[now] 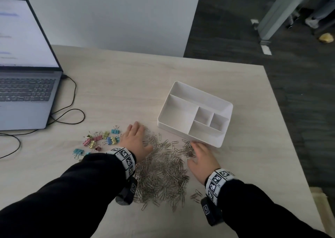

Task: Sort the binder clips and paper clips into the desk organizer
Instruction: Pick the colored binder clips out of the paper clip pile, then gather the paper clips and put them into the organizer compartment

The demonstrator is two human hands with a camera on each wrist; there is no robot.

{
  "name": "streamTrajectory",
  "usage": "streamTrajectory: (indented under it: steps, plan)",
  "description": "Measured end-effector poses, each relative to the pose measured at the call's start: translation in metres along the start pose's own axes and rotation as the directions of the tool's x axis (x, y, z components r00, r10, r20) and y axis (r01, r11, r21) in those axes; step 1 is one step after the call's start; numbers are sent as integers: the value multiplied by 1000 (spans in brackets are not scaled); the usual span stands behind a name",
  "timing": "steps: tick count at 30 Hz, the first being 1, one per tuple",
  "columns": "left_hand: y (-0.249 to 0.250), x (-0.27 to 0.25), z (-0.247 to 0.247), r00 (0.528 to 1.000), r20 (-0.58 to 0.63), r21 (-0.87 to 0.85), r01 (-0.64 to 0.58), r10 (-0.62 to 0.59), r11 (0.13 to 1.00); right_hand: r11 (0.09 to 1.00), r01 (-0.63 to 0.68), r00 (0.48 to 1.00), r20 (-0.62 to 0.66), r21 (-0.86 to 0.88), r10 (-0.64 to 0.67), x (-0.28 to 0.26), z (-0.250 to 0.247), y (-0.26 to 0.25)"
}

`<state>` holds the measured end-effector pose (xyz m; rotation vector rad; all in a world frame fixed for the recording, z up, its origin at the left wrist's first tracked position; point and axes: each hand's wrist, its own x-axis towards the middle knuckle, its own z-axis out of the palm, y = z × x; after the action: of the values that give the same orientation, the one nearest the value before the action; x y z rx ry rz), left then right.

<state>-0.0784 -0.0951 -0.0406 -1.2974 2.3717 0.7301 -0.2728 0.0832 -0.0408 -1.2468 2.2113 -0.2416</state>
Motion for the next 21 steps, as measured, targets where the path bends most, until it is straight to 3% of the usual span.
streamTrajectory:
  steps: [4, 9, 13, 16, 19, 21]
  plan:
    - [6, -6, 15, 996, -5, 75, -85, 85, 994, 993, 50, 999, 25, -107, -48, 4, 7, -12]
    - [11, -38, 36, 960, 41, 93, -281, 278, 955, 951, 279, 959, 76, -129, -271, -2, 10, -18]
    - [8, -51, 40, 930, 14, 28, -367, 367, 930, 958, 261, 964, -10, -116, -264, 5, 6, -15]
    - [5, -43, 35, 954, -65, 47, -290, 293, 956, 970, 197, 980, 52, -139, -192, 15, 6, -20]
    - [7, -26, 28, 991, -90, 44, -92, 96, 995, 952, 262, 961, 130, -160, -243, 14, 9, -33]
    - [8, -19, 27, 998, -62, 35, -29, 31, 999, 942, 320, 940, 155, -98, -303, 9, 9, -38]
